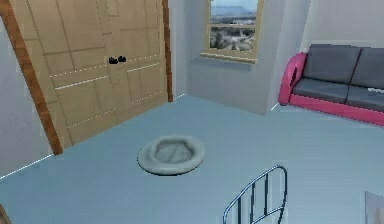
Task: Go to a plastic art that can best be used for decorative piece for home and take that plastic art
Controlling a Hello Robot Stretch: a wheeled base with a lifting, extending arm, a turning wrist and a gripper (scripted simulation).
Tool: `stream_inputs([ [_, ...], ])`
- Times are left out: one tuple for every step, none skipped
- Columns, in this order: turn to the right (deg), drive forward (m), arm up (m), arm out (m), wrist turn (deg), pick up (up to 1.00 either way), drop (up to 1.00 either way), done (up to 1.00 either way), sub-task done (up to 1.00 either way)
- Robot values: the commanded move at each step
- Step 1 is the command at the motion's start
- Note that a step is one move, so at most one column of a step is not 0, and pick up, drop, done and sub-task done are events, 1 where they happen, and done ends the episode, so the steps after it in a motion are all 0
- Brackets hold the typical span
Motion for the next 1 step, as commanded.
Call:
stream_inputs([
  [0.0, 0.00, 0.26, 0.00, 0.0, 0.00, 0.00, 0.00, 0.00],
])
